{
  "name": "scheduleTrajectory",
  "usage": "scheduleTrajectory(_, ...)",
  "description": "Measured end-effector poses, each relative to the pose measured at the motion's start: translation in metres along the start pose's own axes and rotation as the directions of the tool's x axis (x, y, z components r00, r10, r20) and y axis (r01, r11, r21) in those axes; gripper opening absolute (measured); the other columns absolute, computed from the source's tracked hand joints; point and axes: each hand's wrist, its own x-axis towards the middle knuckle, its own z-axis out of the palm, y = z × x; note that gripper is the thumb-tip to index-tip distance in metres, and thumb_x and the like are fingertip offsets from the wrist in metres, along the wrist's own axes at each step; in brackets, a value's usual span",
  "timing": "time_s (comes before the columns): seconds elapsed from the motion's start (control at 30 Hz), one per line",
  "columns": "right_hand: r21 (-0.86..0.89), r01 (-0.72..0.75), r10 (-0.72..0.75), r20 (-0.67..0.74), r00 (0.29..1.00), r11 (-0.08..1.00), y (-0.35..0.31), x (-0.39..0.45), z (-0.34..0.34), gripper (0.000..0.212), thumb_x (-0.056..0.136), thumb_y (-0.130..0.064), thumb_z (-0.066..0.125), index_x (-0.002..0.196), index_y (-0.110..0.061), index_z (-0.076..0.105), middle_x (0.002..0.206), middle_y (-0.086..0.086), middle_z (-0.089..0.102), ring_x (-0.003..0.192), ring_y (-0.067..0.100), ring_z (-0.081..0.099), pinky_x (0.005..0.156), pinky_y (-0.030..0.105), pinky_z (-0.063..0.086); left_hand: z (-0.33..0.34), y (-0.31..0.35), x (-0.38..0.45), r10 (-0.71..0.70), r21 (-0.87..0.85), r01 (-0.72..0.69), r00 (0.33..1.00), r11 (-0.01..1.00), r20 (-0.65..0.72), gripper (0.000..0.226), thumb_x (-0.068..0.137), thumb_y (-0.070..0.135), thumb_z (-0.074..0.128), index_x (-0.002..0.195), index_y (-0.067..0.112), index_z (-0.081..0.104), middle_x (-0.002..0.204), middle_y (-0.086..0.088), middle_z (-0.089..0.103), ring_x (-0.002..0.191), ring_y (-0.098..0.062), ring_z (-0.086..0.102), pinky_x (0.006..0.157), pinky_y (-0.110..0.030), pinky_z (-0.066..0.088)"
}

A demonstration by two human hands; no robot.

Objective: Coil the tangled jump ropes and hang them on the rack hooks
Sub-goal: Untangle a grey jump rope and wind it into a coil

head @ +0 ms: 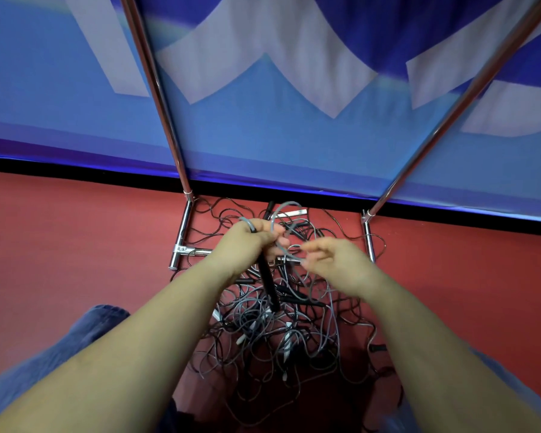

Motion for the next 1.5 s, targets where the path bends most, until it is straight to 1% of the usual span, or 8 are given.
scheduleTrajectory(0.3,-0.226,0.002,-0.023,-0.088,0.996,0.974,0.001,-0.002,-0.001,0.028,0.09,-0.026,0.062,0.064,-0.021,0.056,0.05,-0.011,0.055,0.053,0.014,0.052,0.058,0.024,0.045,-0.009,0.009,0.007,-0.051,-0.362,0.016,0.995,0.932,-0.088,0.021,0.099,0.003,0.042,0.097,0.01,0.062,0.077,-0.003,0.074,0.063,-0.011,0.07,0.065,-0.022,0.057)
scheduleTrajectory(0.5,0.627,-0.097,0.136,-0.015,0.991,0.773,-0.016,-0.005,-0.008,0.007,0.093,-0.011,0.056,0.09,-0.009,0.062,0.085,0.008,0.07,0.068,0.015,0.07,0.058,0.022,0.057,-0.001,-0.007,0.003,-0.12,0.104,0.109,0.986,0.989,0.114,0.023,0.092,-0.001,0.054,0.11,0.011,0.065,0.105,-0.009,0.069,0.085,-0.017,0.064,0.085,-0.03,0.051)
scheduleTrajectory(0.73,0.871,-0.01,0.161,-0.08,0.984,0.492,-0.016,-0.002,-0.016,0.008,0.094,-0.011,0.054,0.097,-0.005,0.06,0.094,0.009,0.069,0.072,0.017,0.072,0.06,0.024,0.058,0.007,-0.009,-0.002,-0.107,0.227,0.046,0.959,0.973,0.262,0.022,0.097,0.0,0.046,0.094,0.011,0.064,0.09,-0.006,0.07,0.078,-0.014,0.064,0.067,-0.018,0.049)
scheduleTrajectory(0.87,0.328,-0.012,0.044,-0.091,0.995,0.945,-0.007,-0.002,-0.009,0.024,0.09,-0.01,0.062,0.114,-0.011,0.06,0.096,0.006,0.068,0.082,0.014,0.064,0.076,0.027,0.053,0.005,-0.002,-0.002,-0.056,0.013,0.055,0.989,0.998,0.134,0.025,0.099,0.0,0.04,0.091,0.01,0.062,0.068,-0.001,0.07,0.059,-0.01,0.067,0.059,-0.022,0.052)
scheduleTrajectory(1.0,-0.163,-0.061,0.096,0.222,0.97,0.985,0.003,-0.005,0.008,0.016,0.086,-0.008,0.065,0.1,-0.016,0.068,0.083,-0.004,0.063,0.08,0.013,0.06,0.082,0.027,0.048,-0.001,0.007,0.002,-0.062,-0.294,0.064,0.998,0.954,0.017,0.025,0.1,0.004,0.039,0.094,0.012,0.061,0.066,0.001,0.072,0.056,-0.009,0.068,0.055,-0.023,0.055)
scheduleTrajectory(1.1,-0.189,-0.049,0.072,0.116,0.991,0.981,0.003,-0.002,0.009,0.021,0.086,-0.006,0.062,0.076,-0.025,0.061,0.074,-0.005,0.06,0.068,0.013,0.057,0.066,0.024,0.047,-0.005,0.013,0.003,-0.084,-0.45,0.08,0.996,0.889,0.01,0.025,0.1,0.005,0.039,0.096,0.012,0.062,0.068,-0.001,0.072,0.057,-0.01,0.069,0.055,-0.024,0.058)
scheduleTrajectory(1.3,-0.033,0.038,-0.037,0.022,0.999,0.999,0.005,0.003,0.008,0.029,0.082,-0.015,0.071,0.094,-0.035,0.053,0.104,0.0,0.061,0.09,0.02,0.065,0.09,0.037,0.051,-0.002,0.011,0.002,-0.089,-0.454,0.119,0.992,0.883,0.085,0.024,0.099,0.006,0.041,0.097,0.012,0.064,0.073,-0.002,0.073,0.06,-0.01,0.069,0.058,-0.025,0.059)
scheduleTrajectory(1.5,-0.014,0.057,-0.057,0.008,0.998,0.998,0.005,0.004,0.007,0.014,0.089,-0.015,0.063,0.076,-0.021,0.063,0.054,-0.008,0.044,0.054,0.011,0.043,0.063,0.03,0.044,-0.004,0.014,0.003,-0.06,-0.503,0.099,0.994,0.859,0.094,0.022,0.1,0.008,0.041,0.106,0.008,0.062,0.081,-0.007,0.074,0.068,-0.015,0.072,0.063,-0.026,0.06)
